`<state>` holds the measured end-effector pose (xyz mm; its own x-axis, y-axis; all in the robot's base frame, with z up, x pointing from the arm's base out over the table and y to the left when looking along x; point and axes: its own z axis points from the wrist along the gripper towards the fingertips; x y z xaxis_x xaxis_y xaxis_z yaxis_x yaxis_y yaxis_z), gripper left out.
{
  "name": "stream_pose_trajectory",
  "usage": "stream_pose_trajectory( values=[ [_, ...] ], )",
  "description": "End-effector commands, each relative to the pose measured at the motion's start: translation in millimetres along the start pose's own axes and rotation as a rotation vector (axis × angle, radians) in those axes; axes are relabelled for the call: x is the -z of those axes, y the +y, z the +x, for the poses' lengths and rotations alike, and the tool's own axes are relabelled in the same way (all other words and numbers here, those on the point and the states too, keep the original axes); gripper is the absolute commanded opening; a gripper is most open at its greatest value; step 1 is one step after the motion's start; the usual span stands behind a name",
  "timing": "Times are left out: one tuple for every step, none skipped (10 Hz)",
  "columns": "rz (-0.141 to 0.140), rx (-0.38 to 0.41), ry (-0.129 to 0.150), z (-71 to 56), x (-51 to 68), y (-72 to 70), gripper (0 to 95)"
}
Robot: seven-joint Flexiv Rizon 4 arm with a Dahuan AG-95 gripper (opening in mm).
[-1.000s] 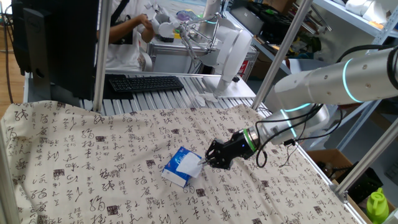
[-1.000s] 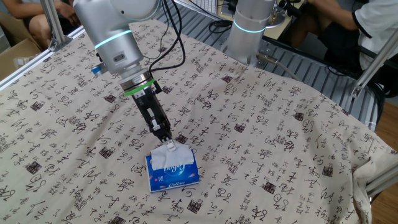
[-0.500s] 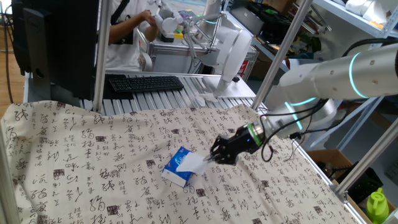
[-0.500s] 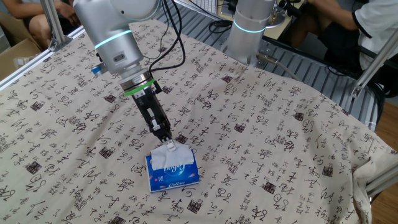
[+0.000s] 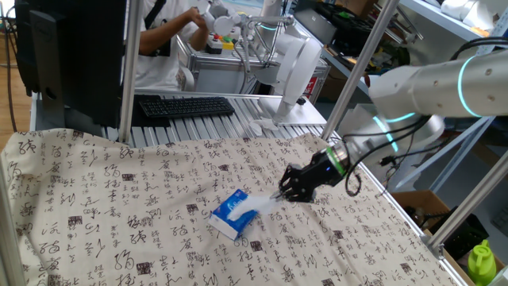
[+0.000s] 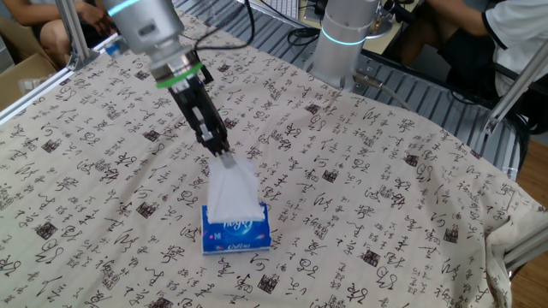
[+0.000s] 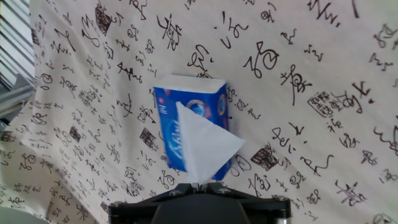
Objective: Pull out a napkin
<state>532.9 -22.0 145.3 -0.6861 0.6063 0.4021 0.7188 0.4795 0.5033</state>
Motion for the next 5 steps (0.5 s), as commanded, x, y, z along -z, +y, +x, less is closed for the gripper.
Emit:
stream_pose_trajectory(
  values=[
    [0.025,-0.006,0.0,5.4,10.4,2.6,0.0],
    [0.032,-0.007,0.003,6.7,15.4,3.6,0.0],
    [0.036,-0.008,0.004,8.3,21.1,4.5,0.0],
    [0.042,-0.011,0.0,9.3,24.3,5.6,0.0],
    [0.045,-0.01,0.003,10.2,26.8,6.4,0.0]
  ],
)
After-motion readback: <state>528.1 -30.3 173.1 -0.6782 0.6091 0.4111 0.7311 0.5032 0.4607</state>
